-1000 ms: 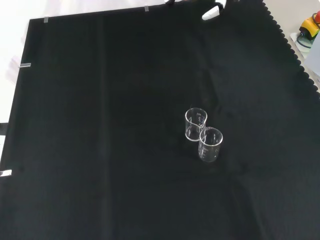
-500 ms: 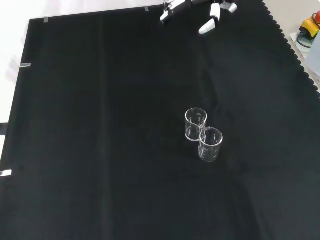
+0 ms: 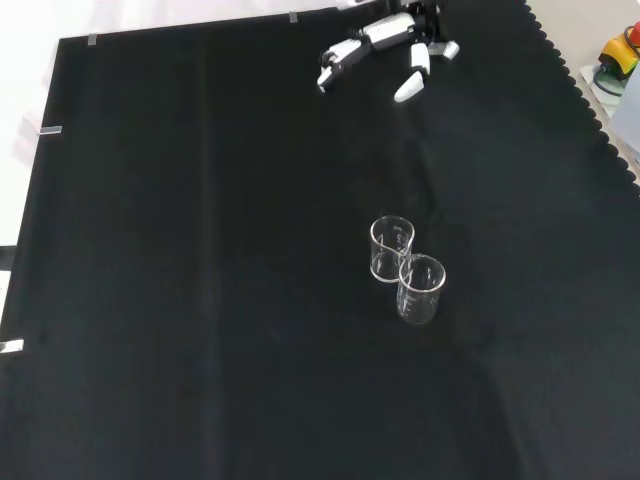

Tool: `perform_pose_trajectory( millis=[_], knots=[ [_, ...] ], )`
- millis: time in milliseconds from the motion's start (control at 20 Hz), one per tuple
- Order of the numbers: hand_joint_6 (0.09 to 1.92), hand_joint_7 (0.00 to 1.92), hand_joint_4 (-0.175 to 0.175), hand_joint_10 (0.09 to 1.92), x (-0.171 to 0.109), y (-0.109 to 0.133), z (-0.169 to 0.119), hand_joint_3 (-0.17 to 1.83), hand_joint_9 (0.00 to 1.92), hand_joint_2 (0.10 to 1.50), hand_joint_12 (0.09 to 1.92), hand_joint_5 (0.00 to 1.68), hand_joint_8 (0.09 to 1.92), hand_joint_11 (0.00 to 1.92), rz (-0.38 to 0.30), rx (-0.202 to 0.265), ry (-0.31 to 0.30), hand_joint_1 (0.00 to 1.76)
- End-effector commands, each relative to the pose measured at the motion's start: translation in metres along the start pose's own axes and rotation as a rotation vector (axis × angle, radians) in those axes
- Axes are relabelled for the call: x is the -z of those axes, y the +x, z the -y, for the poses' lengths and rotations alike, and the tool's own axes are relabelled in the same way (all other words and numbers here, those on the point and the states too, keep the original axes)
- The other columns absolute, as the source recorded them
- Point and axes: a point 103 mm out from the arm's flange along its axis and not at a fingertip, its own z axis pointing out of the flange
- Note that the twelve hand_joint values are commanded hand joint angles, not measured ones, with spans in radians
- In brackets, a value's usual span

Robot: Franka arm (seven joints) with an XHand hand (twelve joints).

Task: Pick up the beaker on the right.

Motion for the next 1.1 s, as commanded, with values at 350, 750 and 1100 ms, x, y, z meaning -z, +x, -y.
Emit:
perform_pose_trajectory(
  millis=[350, 750, 1100],
  knots=[
    [0.09, 0.18, -0.056, 0.65, -0.035, 0.006, -0.024, 0.97, 0.3, 0.4, 1.24, 0.23, 0.62, 0.0, -0.133, 0.177, 0.046, 0.72],
    [0.09, 0.19, -0.055, 0.65, -0.059, 0.012, -0.029, 0.97, 0.31, 0.4, 1.26, 0.23, 0.62, 0.0, -0.16, 0.208, 0.076, 0.72],
    [0.09, 0.19, -0.055, 0.65, -0.073, 0.018, -0.032, 0.98, 0.32, 0.39, 1.26, 0.23, 0.62, 0.0, -0.161, 0.222, 0.1, 0.73]
  ],
)
